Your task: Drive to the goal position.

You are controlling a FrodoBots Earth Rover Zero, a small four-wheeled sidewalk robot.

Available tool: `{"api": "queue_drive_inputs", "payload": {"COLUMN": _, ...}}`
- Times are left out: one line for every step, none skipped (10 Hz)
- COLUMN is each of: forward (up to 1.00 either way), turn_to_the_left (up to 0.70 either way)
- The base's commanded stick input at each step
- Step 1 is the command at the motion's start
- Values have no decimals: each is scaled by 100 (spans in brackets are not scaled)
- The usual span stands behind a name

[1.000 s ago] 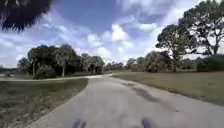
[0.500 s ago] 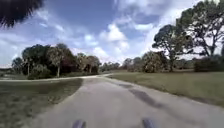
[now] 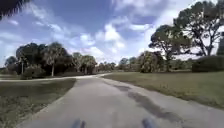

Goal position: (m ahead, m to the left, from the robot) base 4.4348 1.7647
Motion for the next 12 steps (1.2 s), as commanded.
{"api": "queue_drive_inputs", "payload": {"forward": 69, "turn_to_the_left": 3}}
{"api": "queue_drive_inputs", "payload": {"forward": 69, "turn_to_the_left": 3}}
{"api": "queue_drive_inputs", "payload": {"forward": 69, "turn_to_the_left": 3}}
{"api": "queue_drive_inputs", "payload": {"forward": 69, "turn_to_the_left": 3}}
{"api": "queue_drive_inputs", "payload": {"forward": 69, "turn_to_the_left": 4}}
{"api": "queue_drive_inputs", "payload": {"forward": 69, "turn_to_the_left": 10}}
{"api": "queue_drive_inputs", "payload": {"forward": 69, "turn_to_the_left": 15}}
{"api": "queue_drive_inputs", "payload": {"forward": 69, "turn_to_the_left": 21}}
{"api": "queue_drive_inputs", "payload": {"forward": 69, "turn_to_the_left": 26}}
{"api": "queue_drive_inputs", "payload": {"forward": 69, "turn_to_the_left": 32}}
{"api": "queue_drive_inputs", "payload": {"forward": 69, "turn_to_the_left": 34}}
{"api": "queue_drive_inputs", "payload": {"forward": 69, "turn_to_the_left": 34}}
